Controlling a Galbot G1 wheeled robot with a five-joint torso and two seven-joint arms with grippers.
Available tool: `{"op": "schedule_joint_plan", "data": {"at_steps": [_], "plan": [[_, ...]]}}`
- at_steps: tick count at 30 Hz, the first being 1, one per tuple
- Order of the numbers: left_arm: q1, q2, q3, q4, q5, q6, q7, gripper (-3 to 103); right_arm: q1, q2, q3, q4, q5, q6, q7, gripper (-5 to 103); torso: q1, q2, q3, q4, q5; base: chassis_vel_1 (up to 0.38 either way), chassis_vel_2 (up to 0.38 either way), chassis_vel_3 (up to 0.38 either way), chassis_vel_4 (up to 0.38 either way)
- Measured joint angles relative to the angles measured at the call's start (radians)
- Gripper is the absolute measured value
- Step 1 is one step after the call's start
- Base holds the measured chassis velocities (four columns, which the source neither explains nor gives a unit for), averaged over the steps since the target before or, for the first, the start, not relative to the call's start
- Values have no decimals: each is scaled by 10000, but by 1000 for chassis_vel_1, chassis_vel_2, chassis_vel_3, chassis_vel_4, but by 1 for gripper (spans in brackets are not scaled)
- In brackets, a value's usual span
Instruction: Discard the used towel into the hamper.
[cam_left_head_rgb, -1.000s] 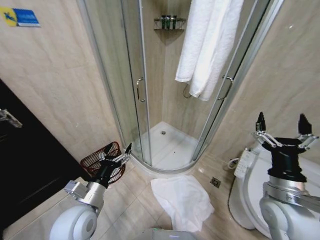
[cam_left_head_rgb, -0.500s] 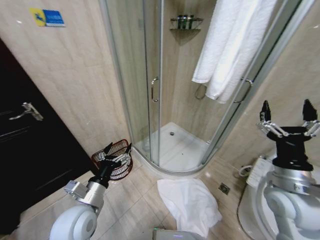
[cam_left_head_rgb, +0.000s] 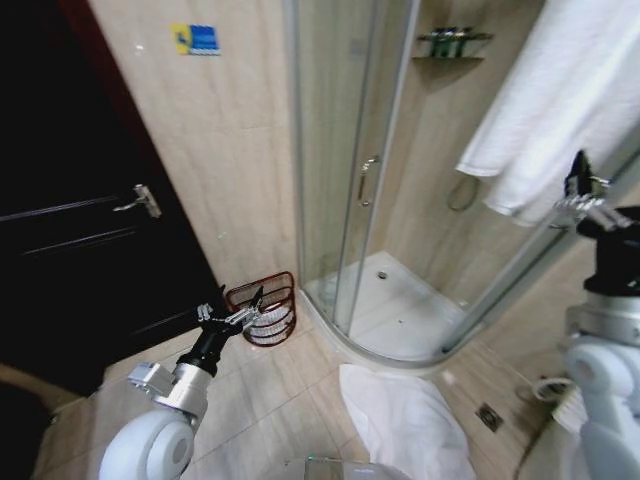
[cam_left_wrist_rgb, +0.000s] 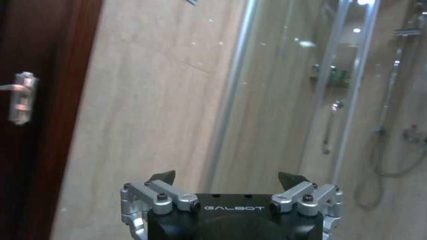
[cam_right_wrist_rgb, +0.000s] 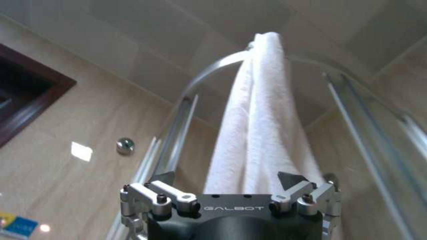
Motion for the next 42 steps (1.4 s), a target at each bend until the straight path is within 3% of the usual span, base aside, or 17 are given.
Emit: {"op": "schedule_joint_plan", "data": {"at_steps": [2, 8, 11, 16, 17, 23, 27, 35, 39, 42], "plan": [[0, 0, 0, 0, 0, 0, 0, 100, 784, -642, -67, -171, 100, -329, 197, 100, 0, 0, 0, -3, -1, 23, 25, 30, 10], [-1, 0, 1, 0, 0, 0, 0, 100, 1750, -1419, -169, -520, 299, -693, 467, 100, -1, 0, 0, -10, 1, 0, 0, 0, 0], [-1, 0, 1, 0, 0, 0, 0, 100, 3009, -2051, -412, -1191, 412, -1028, 682, 100, -1, 0, 0, -7, 1, 0, 0, 0, 0], [0, 0, 1, 0, 0, 0, 1, 100, 4184, -2369, -707, -1683, 505, -1333, 807, 100, -1, 0, 0, -6, 4, 0, 0, 0, 0], [-1, 0, 1, 0, 0, 1, 1, 100, 5333, -2621, -1033, -2158, 631, -1550, 810, 100, 0, 0, 0, -4, -4, 0, 0, 0, 0], [-1, 0, 0, 0, 0, 0, 1, 100, 7091, -3024, -1889, -3178, 782, -1792, 529, 100, -1, 0, 0, -5, -1, 0, 0, 0, 0], [-1, 0, 1, 0, 0, 0, 1, 100, 7629, -3075, -2161, -3522, 774, -1943, 505, 100, -1, -1, 0, -6, 0, 0, 0, 0, 0], [-1, 0, 1, 0, 0, 0, 1, 100, 9597, -2672, -3729, -4084, 1092, -2658, 570, 100, -1, -1, 0, -4, -5, 0, 0, 0, 0], [-2, 0, 1, 0, 0, 0, 1, 100, 10703, -2352, -4377, -4861, 709, -2697, 551, 100, -1, 0, 0, -5, -2, 0, 0, 0, 0], [-1, -1, 0, 0, 0, 0, 0, 100, 12001, -1750, -4849, -5829, -296, -2704, 570, 100, 0, -1, 1, -4, 2, 0, 0, 0, 0]]}}
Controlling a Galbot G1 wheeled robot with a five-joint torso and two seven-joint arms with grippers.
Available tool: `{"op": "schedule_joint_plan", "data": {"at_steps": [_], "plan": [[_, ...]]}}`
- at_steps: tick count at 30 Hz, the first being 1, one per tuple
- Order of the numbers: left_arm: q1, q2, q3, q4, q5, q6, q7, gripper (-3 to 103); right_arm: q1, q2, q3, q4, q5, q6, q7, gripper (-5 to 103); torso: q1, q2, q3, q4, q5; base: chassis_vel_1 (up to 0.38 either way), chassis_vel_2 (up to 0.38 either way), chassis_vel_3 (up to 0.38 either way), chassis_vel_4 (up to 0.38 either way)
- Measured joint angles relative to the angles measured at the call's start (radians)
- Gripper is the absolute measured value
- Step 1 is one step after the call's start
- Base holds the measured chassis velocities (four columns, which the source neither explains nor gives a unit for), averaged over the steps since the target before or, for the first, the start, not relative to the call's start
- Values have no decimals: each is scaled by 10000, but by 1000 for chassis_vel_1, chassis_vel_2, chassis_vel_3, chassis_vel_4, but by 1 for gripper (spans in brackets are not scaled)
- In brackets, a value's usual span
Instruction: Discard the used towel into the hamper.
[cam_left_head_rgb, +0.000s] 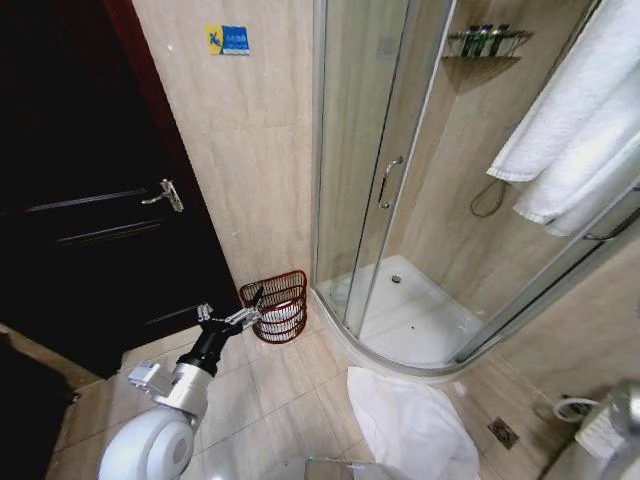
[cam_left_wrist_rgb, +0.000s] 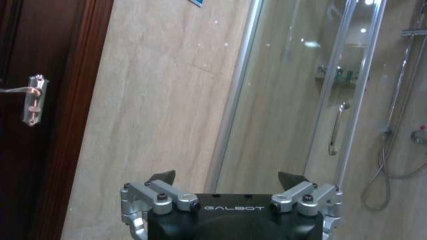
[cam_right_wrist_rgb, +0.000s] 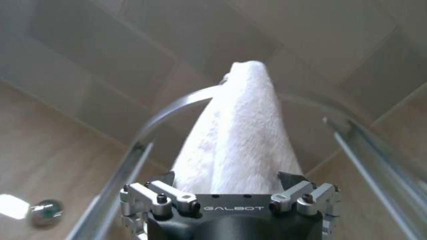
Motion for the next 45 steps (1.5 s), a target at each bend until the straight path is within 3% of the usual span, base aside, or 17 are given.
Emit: {"op": "schedule_joint_plan", "data": {"at_steps": [8, 16, 26, 32, 36, 38, 39, 45], "plan": [[0, 1, 1, 0, 0, 0, 1, 100, 1470, 856, -467, -1136, -2274, -96, -81, 100, 0, 0, -1, -1, -1, 0, 0, 0, 0], [0, 1, 1, 0, 0, 0, 1, 100, 2380, 1337, -534, -2318, -2797, -136, -59, 100, -1, 0, -1, -3, -1, 0, 0, 0, 0], [0, 0, 1, 0, 0, 0, 1, 100, 2996, 2171, -1098, -2978, -2713, -435, -82, 100, -1, 0, -1, 2, -7, 0, 0, 0, 0], [0, 1, 1, 0, 0, 0, 1, 100, 3204, 2321, -1199, -3260, -2704, -372, -133, 85, 0, 0, -1, 0, -3, 0, 0, 0, 0], [0, 0, 1, 0, 0, 0, 1, 100, 3329, 2173, -1317, -3309, -2671, -360, -178, 63, -1, 1, -1, -2, -1, 0, 0, 0, 0], [0, 0, 1, 0, 0, 0, 1, 100, 3352, 2124, -1357, -3308, -2655, -364, -186, 63, -1, 2, -1, -2, -2, 0, 0, 0, 0], [0, 0, 1, 0, 0, 0, 1, 100, 3378, 2078, -1400, -3305, -2639, -376, -189, 53, -1, 2, -1, -2, -1, 0, 0, 0, 0], [0, 1, 1, 0, 0, 0, 1, 100, 3441, 1950, -1495, -3292, -2602, -403, -212, 37, -1, 2, -1, -2, -2, 0, 0, 0, 0]]}}
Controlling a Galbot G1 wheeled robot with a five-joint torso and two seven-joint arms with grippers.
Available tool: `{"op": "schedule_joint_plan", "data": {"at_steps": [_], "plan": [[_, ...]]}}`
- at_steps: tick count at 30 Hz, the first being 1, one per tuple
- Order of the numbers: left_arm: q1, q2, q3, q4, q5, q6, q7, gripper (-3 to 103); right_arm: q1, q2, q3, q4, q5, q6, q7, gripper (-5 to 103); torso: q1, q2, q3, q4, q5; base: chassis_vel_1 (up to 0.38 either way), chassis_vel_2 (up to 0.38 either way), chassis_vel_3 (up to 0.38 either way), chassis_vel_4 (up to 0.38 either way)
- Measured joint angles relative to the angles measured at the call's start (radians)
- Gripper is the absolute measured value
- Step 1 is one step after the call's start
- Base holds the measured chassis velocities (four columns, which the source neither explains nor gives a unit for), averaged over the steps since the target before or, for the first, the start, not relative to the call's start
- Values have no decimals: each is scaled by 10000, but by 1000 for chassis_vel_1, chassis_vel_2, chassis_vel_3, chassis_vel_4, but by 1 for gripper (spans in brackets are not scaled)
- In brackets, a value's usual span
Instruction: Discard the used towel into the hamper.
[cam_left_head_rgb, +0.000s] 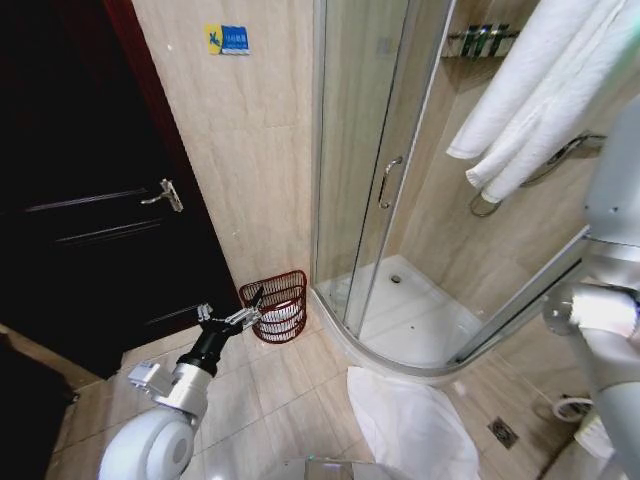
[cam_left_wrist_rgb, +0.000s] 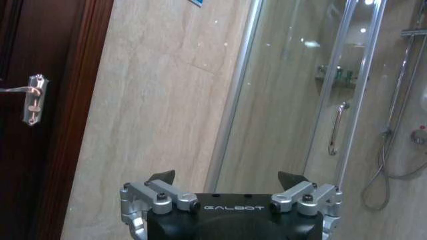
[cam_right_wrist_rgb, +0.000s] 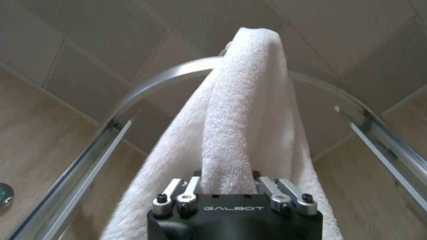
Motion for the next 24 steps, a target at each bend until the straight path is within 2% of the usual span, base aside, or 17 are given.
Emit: {"op": "schedule_joint_plan", "data": {"at_steps": [2, 3, 6, 9, 21, 24], "plan": [[0, 0, 0, 0, 0, 0, 0, 100, 0, -55, -31, 25, 34, -3, -4, 26, 0, 0, 0, 0, 0, 0, 0, 0, 0], [0, 0, 0, 0, 0, 0, 0, 100, 0, -55, -31, 25, 34, -3, -4, 26, 0, 0, 0, 0, 0, 0, 0, 0, 0], [0, 0, 0, 0, 0, 0, 0, 100, -5, -206, -65, 72, 122, -10, -24, 11, 0, 0, 0, 0, 0, 0, 0, 0, 0], [0, 0, 0, 0, 0, 0, 0, 100, -11, -300, -74, 99, 199, -12, -49, 7, 0, 0, 0, 0, 0, 0, 0, 0, 0], [0, 0, 0, 0, 0, 0, 0, 100, -211, -638, -43, 611, 756, -104, -30, 7, 0, -1, 0, 1, 0, 0, 0, 0, 0], [0, 0, 0, 0, 0, 0, 0, 100, -441, -827, 53, 972, 1022, 65, -124, 7, 0, 0, 0, 1, -3, 0, 0, 0, 0]]}}
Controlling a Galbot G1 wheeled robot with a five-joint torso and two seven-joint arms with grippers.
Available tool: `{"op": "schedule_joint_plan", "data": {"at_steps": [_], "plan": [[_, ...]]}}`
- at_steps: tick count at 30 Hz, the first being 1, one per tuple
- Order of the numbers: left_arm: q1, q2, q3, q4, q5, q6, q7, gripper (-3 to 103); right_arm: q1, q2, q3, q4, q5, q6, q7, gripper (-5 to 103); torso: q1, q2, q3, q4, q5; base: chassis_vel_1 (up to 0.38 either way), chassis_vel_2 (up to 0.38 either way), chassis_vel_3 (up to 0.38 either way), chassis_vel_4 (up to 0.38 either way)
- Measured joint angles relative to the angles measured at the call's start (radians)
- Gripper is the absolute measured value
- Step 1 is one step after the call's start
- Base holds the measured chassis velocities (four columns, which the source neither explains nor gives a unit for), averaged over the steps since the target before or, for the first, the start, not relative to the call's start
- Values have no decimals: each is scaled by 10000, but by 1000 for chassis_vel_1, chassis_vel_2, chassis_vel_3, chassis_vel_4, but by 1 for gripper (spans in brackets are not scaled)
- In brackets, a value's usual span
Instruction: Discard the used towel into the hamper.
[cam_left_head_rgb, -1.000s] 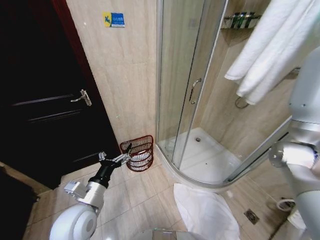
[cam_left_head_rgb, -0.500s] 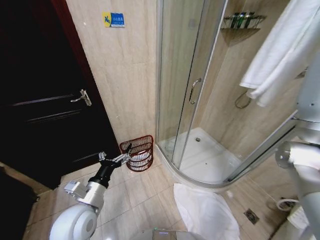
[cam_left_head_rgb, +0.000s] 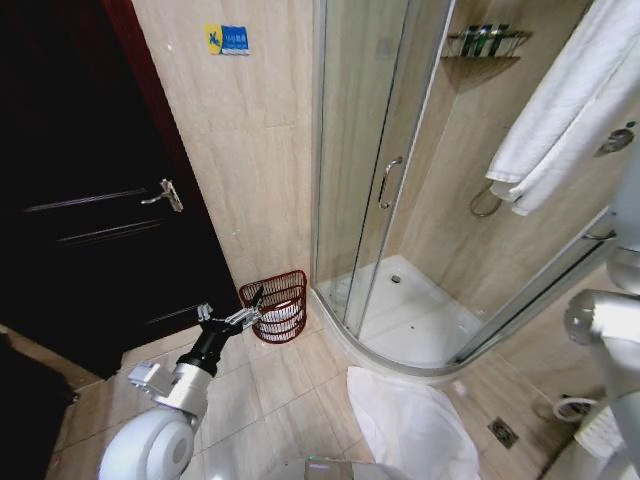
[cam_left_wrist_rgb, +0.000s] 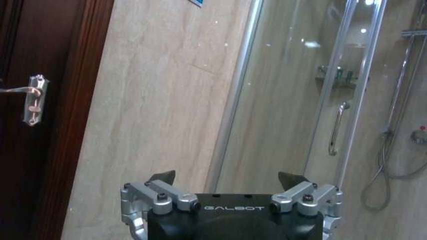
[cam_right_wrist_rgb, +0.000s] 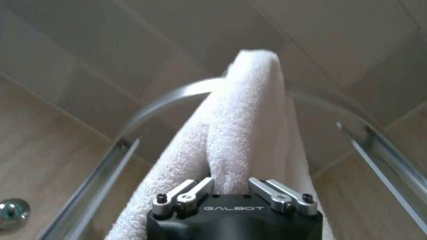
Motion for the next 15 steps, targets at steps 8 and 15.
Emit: {"op": "schedule_joint_plan", "data": {"at_steps": [8, 15], "plan": [[0, 0, 0, 0, 0, 0, 0, 100, -1088, -578, 502, 944, 320, 361, -179, 7, 0, 0, 0, 0, 5, 0, 0, 0, 0], [0, 1, 0, 0, 0, 0, 0, 100, -2306, -1247, 1044, 1882, 735, 301, -194, 7, 0, 0, 0, -2, 4, 0, 0, 0, 0]]}}
